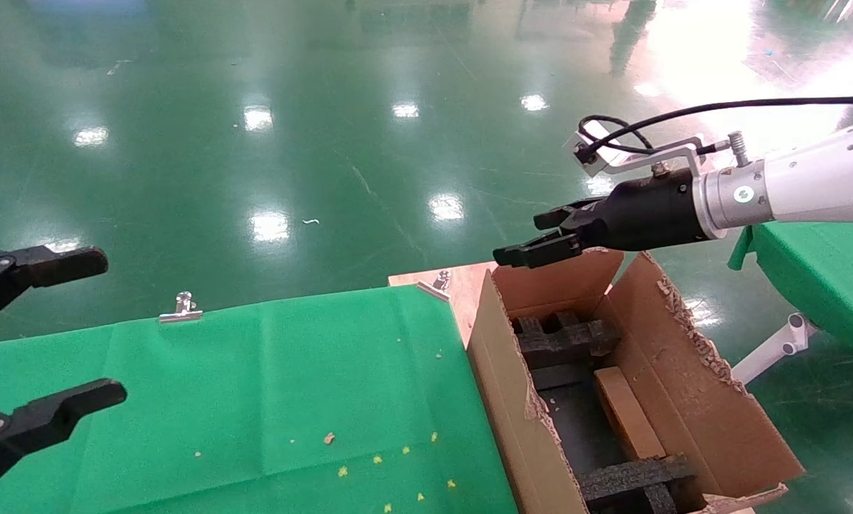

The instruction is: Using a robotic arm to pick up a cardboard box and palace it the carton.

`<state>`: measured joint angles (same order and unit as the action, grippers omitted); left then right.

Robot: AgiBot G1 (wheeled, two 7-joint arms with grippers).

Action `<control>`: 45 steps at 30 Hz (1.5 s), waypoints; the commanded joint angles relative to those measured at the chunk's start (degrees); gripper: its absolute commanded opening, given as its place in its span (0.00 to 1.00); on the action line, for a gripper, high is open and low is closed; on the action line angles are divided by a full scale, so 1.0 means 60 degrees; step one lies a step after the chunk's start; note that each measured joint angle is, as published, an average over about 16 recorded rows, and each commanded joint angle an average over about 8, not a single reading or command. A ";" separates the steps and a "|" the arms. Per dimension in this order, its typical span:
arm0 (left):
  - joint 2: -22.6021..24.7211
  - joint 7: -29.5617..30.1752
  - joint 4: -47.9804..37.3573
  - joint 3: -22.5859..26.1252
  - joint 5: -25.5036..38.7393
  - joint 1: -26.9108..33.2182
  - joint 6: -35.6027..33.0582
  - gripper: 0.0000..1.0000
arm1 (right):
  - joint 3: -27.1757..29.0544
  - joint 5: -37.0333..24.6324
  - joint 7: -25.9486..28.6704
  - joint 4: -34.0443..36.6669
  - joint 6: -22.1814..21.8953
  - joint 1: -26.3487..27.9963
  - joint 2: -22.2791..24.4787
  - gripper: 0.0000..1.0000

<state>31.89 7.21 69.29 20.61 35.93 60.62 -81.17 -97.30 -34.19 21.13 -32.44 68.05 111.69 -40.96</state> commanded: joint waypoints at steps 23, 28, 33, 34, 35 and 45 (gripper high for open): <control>0.0000 0.0000 0.0000 0.0000 0.0000 0.0000 0.0000 1.00 | 0.5659 -0.0537 -0.0723 -0.2861 0.1227 -0.3491 0.0412 1.00; 0.0000 0.0000 0.0000 0.0000 0.0000 0.0000 0.0000 1.00 | 0.6809 -0.0645 -0.0870 -0.3443 0.1477 -0.4200 0.0496 1.00; 0.0000 0.0000 0.0000 0.0000 0.0000 0.0000 0.0000 1.00 | 0.7971 -0.0754 -0.1018 -0.4032 0.1729 -0.4917 0.0581 1.00; 0.0000 0.0000 0.0000 0.0000 0.0000 0.0000 0.0000 1.00 | 0.8208 -0.0777 -0.1049 -0.4152 0.1781 -0.5063 0.0599 1.00; 0.0000 0.0000 0.0000 0.0000 0.0000 0.0000 0.0000 1.00 | 0.8444 -0.0799 -0.1079 -0.4272 0.1832 -0.5209 0.0616 1.00; 0.0000 0.0000 0.0000 0.0000 0.0000 0.0000 0.0000 1.00 | 1.0859 -0.1026 -0.1387 -0.5495 0.2356 -0.6697 0.0793 1.00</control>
<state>31.89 7.21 69.29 20.61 35.93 60.62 -81.17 -32.12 -40.35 12.81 -65.42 82.20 71.49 -36.20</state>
